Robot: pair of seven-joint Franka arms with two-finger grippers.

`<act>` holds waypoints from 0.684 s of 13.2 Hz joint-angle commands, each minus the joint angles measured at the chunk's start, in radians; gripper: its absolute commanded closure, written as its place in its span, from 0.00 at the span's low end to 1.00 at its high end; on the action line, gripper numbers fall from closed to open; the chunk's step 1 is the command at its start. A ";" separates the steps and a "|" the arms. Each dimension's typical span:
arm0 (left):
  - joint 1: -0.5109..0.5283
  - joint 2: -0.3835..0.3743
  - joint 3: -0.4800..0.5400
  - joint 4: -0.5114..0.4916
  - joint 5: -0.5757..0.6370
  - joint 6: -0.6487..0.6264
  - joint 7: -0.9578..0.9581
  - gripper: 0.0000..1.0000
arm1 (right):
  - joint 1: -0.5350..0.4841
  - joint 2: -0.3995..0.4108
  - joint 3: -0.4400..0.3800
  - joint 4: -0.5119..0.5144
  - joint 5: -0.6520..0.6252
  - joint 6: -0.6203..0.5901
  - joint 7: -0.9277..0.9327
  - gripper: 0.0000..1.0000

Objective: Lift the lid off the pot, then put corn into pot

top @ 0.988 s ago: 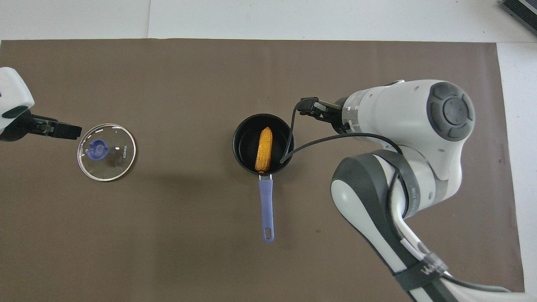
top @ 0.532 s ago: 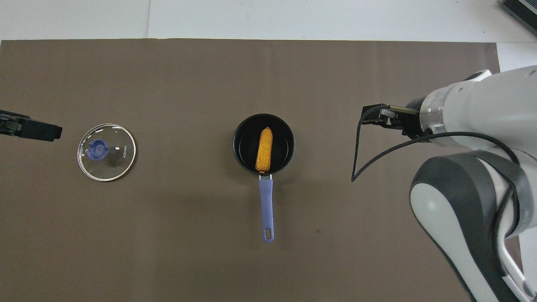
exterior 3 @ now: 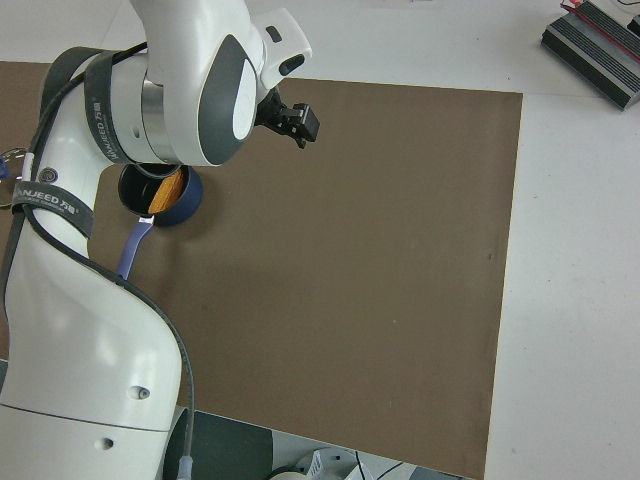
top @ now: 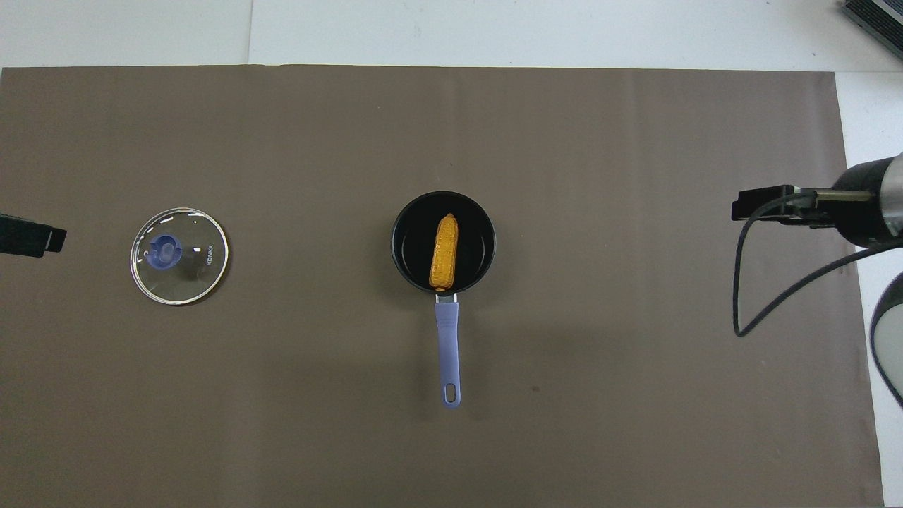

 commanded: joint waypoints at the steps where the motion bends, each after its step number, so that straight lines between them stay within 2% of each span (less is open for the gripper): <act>1: -0.009 0.010 0.000 0.031 0.008 -0.059 -0.025 0.00 | -0.011 0.009 -0.040 0.083 -0.012 -0.133 -0.117 0.00; 4: -0.007 0.010 0.001 0.029 0.018 -0.073 -0.028 0.00 | -0.006 -0.018 -0.050 0.061 -0.010 -0.227 -0.176 0.00; 9: -0.010 0.001 -0.002 0.017 0.045 -0.076 -0.131 0.00 | -0.025 -0.024 -0.065 0.059 -0.003 -0.282 -0.176 0.00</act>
